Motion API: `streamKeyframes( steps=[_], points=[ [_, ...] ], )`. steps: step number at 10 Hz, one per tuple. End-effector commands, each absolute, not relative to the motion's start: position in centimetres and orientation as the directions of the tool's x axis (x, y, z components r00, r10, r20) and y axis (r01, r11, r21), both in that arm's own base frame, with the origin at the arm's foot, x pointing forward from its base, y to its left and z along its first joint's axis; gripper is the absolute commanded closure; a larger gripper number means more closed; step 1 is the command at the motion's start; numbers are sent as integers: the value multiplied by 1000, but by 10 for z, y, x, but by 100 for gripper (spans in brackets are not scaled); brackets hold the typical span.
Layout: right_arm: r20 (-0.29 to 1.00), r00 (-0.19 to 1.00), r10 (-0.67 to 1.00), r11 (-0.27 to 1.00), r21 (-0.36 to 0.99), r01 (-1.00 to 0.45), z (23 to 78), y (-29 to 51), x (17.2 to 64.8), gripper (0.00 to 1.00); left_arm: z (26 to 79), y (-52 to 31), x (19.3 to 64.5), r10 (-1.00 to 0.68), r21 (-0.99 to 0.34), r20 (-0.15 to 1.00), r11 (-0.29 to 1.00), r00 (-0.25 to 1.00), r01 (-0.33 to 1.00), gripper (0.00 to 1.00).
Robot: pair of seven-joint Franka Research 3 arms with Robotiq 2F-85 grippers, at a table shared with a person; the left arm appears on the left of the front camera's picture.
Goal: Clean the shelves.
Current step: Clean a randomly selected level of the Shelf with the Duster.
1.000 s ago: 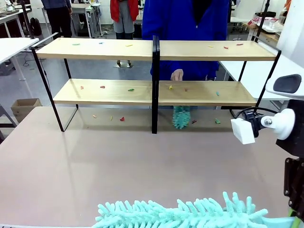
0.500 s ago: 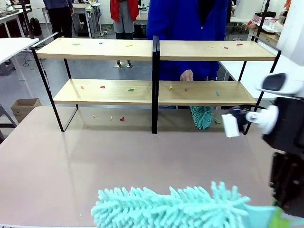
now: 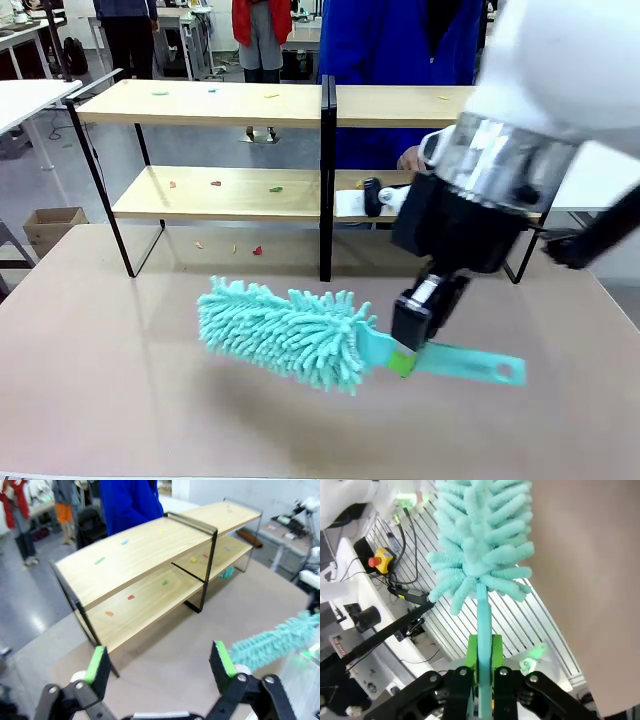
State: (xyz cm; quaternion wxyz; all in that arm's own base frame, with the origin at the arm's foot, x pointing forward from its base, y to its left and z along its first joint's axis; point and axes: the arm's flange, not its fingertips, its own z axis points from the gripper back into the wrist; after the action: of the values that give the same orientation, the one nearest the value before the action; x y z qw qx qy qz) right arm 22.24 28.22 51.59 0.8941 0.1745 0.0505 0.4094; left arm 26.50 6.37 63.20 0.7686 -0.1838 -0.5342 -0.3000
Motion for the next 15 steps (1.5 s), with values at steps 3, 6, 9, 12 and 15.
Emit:
streamKeyframes(
  steps=[3,6,9,12,15],
  points=[
    [42,657,753,601,363,-712,511,286,230,88,632,63,266,-269,42,930,754,250,655,0],
    [108,812,573,748,335,-573,499,311,280,88,632,63,266,-269,42,930,754,250,655,0],
    [33,890,454,841,315,-440,468,344,339,88,632,63,266,-269,42,930,754,250,655,0],
    [135,886,444,820,339,-462,451,350,348,88,632,63,266,-269,42,930,754,250,655,0],
    [89,903,421,845,322,-426,440,345,357,88,632,63,266,-269,42,930,754,250,655,0]
  ],
)
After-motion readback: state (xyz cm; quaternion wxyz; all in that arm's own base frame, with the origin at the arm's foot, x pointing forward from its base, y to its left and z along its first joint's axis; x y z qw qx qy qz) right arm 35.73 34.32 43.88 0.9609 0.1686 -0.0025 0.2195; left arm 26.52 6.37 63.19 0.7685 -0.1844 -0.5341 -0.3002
